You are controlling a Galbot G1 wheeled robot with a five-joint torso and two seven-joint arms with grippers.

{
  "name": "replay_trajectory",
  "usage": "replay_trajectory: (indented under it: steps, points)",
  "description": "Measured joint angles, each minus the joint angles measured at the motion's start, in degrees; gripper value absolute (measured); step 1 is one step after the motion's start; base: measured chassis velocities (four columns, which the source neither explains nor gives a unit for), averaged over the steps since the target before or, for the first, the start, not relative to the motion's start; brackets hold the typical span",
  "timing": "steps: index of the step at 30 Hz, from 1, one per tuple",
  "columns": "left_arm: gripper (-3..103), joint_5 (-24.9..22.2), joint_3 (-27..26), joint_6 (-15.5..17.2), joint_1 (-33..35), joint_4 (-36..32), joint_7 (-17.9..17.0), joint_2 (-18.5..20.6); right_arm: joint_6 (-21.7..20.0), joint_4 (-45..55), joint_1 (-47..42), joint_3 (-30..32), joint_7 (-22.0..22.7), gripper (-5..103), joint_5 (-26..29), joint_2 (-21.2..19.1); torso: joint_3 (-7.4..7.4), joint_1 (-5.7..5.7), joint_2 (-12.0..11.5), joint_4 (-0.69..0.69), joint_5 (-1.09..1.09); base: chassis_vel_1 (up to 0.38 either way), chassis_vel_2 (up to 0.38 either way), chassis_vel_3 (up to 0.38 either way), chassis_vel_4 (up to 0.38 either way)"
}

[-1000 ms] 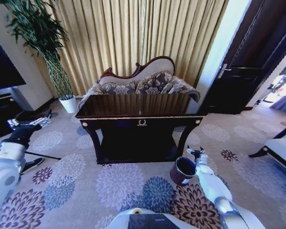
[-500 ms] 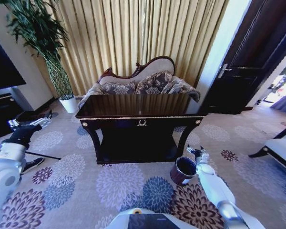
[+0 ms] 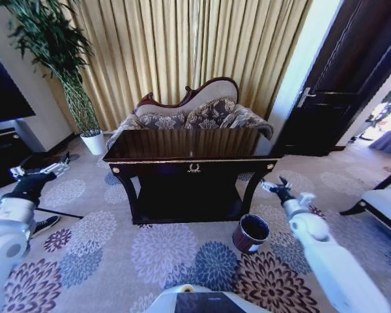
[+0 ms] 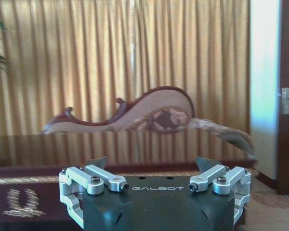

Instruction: Move to the front of the table and place the trash on the table into the trash bin.

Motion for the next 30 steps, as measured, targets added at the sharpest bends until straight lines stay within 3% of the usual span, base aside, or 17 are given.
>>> replay_trajectory:
  steps: [5,13,30]
  points:
    - [100,0.1,0.0,2.7,-1.2,-0.4,-0.6,-0.3,-4.0,10.6,-2.5,1.7,3.8,100,0.6,0.4,0.0,0.0,0.0,-0.01,0.03,0.0,0.0,0.0,0.0]
    - [100,0.2,0.8,3.9,-2.2,-1.0,-1.1,-0.5,-6.9,18.6,-3.6,1.1,7.4,100,1.2,0.3,0.01,0.0,0.0,-0.01,0.02,0.0,0.0,0.0,0.0]
    - [100,0.8,0.7,5.6,-2.0,-2.3,-1.3,-0.6,-7.4,22.0,-4.2,1.6,9.0,100,3.0,-0.7,0.01,0.01,0.0,0.0,0.03,0.0,0.0,0.0,0.0]
